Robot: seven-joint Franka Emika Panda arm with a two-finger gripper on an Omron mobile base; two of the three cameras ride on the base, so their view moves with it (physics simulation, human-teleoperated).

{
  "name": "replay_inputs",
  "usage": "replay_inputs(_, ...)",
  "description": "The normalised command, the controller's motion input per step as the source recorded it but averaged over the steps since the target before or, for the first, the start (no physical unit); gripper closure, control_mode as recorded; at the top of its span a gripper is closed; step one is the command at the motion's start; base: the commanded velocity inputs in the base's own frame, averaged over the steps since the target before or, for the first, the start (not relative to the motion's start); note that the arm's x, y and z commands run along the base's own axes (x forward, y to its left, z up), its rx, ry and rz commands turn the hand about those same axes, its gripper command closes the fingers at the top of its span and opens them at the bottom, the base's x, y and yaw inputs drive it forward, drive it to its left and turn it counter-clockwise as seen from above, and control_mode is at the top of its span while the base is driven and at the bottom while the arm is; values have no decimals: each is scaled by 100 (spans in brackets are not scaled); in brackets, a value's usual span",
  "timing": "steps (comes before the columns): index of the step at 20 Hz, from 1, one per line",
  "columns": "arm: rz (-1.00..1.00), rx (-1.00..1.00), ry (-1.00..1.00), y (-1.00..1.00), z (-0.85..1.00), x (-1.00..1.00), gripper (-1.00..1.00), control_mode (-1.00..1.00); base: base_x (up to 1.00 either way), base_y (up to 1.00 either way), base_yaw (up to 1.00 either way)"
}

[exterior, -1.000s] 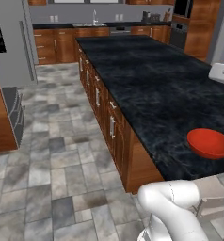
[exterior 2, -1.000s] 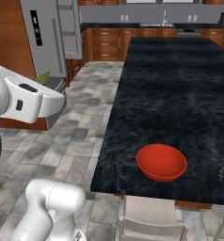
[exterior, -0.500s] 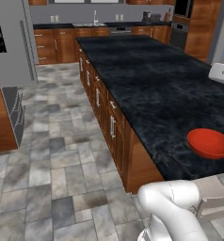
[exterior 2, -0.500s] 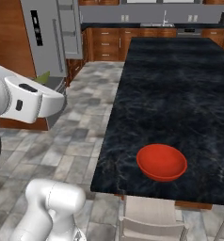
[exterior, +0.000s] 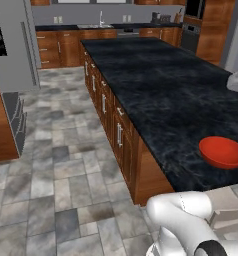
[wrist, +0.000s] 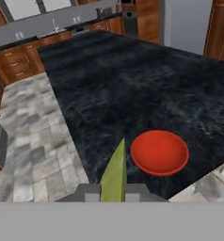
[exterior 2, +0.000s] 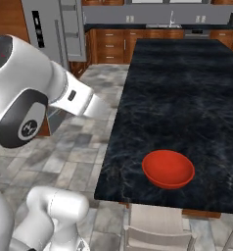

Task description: There is a bowl on the dining counter. Grab a lemon wedge from the fridge and place it in the bowl. Then get the liquor bottle and glass cup from the cabinet and place them next to the bowl.

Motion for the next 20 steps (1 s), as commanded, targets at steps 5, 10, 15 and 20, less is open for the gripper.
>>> replay_inputs(5, -9, -5, 37, -54, -75, 5, 100, -100, 0, 0, 0)
replay_inputs(10, -5, 0, 28, -55, -72, 3, 100, -100, 0, 0, 0)
replay_inputs(15, 0, 0, 24, -28, -64, 40, 100, -100, 0, 0, 0)
replay_inputs(20, 7, 2, 9, -13, -42, 59, 100, -100, 0, 0, 0)
